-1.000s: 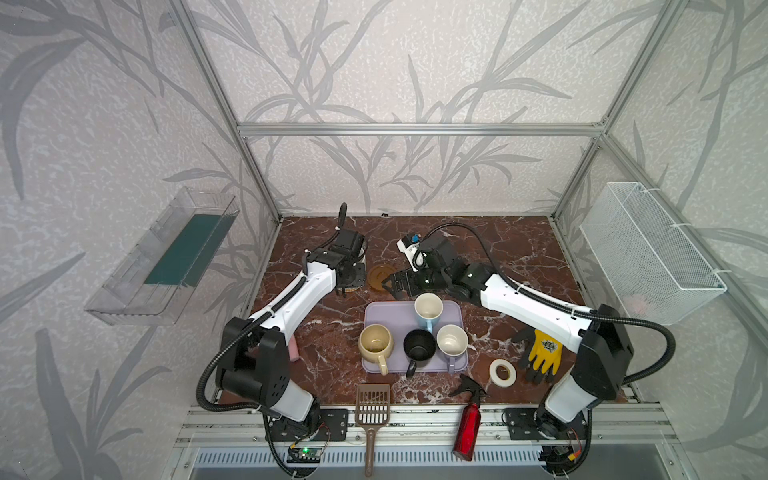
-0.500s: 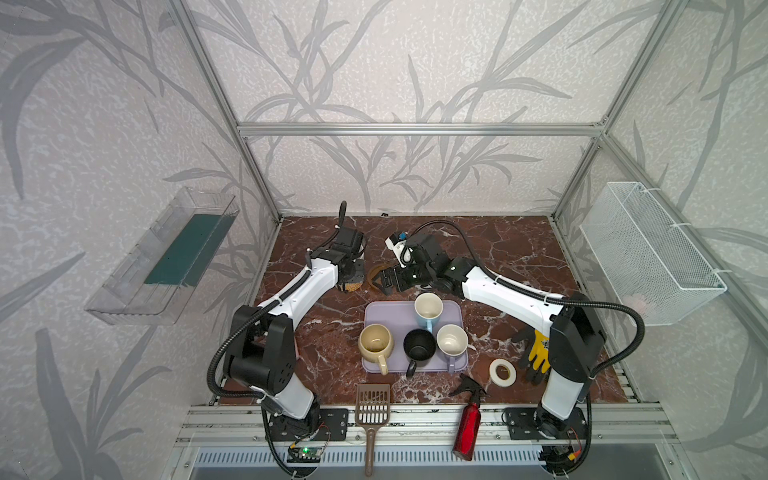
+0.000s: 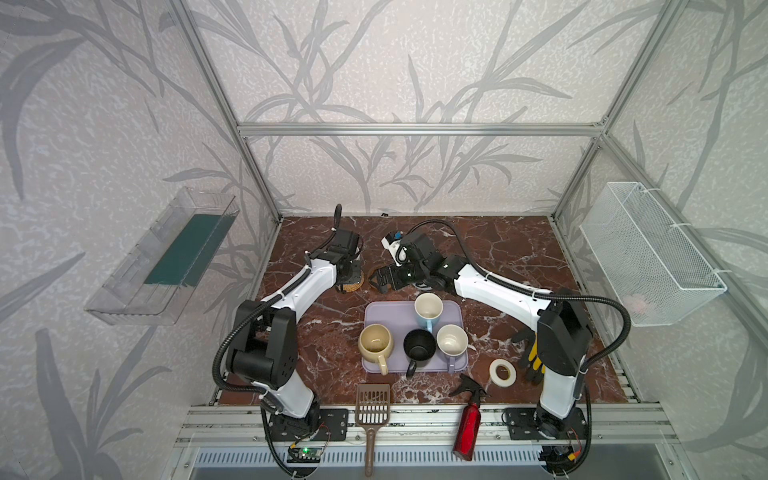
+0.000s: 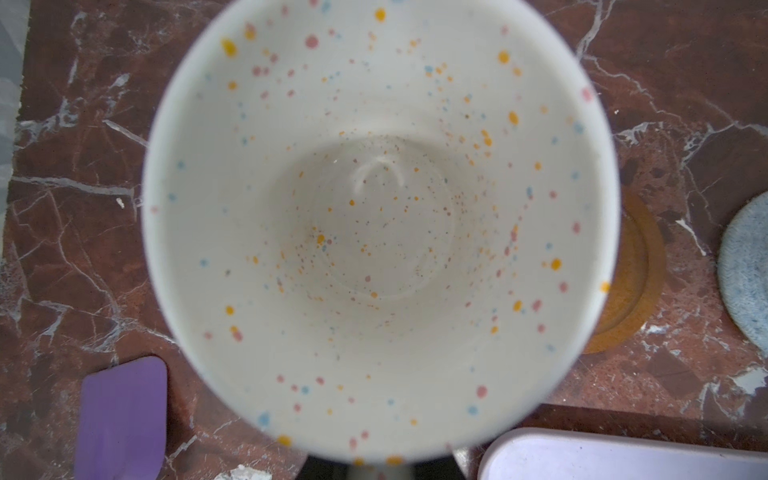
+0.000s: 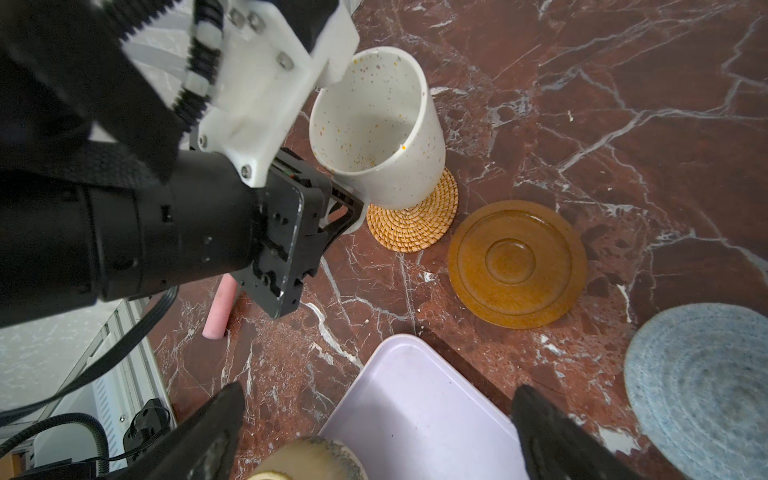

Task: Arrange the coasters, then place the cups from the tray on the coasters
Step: 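Lower speckled mug onto the woven rattan coaster and open left gripper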

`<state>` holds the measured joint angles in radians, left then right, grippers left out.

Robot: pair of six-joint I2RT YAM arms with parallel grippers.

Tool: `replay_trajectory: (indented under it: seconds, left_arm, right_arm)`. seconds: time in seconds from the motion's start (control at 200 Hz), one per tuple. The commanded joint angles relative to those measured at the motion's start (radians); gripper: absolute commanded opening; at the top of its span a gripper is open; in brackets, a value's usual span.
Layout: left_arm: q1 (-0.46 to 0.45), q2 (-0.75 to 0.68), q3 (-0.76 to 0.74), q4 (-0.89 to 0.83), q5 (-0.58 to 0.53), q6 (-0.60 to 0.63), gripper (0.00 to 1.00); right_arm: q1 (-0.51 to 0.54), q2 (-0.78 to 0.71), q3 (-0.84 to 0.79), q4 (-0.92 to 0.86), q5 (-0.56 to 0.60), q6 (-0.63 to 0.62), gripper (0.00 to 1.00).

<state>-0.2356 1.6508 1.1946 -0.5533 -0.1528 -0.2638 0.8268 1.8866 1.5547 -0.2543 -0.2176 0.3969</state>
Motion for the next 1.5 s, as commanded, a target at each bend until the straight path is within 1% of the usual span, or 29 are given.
replay_trajectory:
  seconds: [0.0,0.135,0.25,0.45,0.77,1.02,1.13,1.265,1.495]
  left_arm:
    - [0.004,0.005,0.019,0.053,-0.017,-0.013,0.00]
    - [0.005,0.024,0.017,0.045,-0.020,-0.028,0.00]
    - [0.004,0.012,0.001,0.054,-0.034,-0.052,0.00]
    - [0.005,0.022,-0.003,0.050,-0.040,-0.046,0.00]
    - [0.004,0.018,0.010,0.008,-0.023,-0.070,0.00]
    - [0.004,0.025,0.002,0.016,-0.016,-0.066,0.00]
    - [0.004,0.042,0.026,-0.032,-0.006,-0.086,0.00]
    - [0.004,0.030,-0.002,-0.022,-0.011,-0.096,0.00]
    - [0.004,0.031,-0.004,-0.027,-0.008,-0.089,0.00]
  right_arm:
    - [0.002,0.019,0.028,0.001,0.003,0.004,1.00]
    - [-0.002,0.017,0.022,0.004,0.003,0.006,1.00]
    - [-0.003,0.012,0.009,0.013,0.003,0.011,1.00]
    - [-0.005,0.005,0.002,0.015,0.000,0.013,1.00]
    - [-0.011,-0.003,-0.003,0.019,-0.006,0.015,1.00]
    - [-0.012,-0.004,-0.006,0.024,-0.014,0.021,1.00]
    - [-0.014,-0.006,-0.006,0.021,-0.016,0.027,1.00]
    - [-0.015,-0.011,-0.007,0.027,-0.023,0.033,1.00]
    - [-0.017,-0.012,-0.013,0.031,-0.029,0.039,1.00]
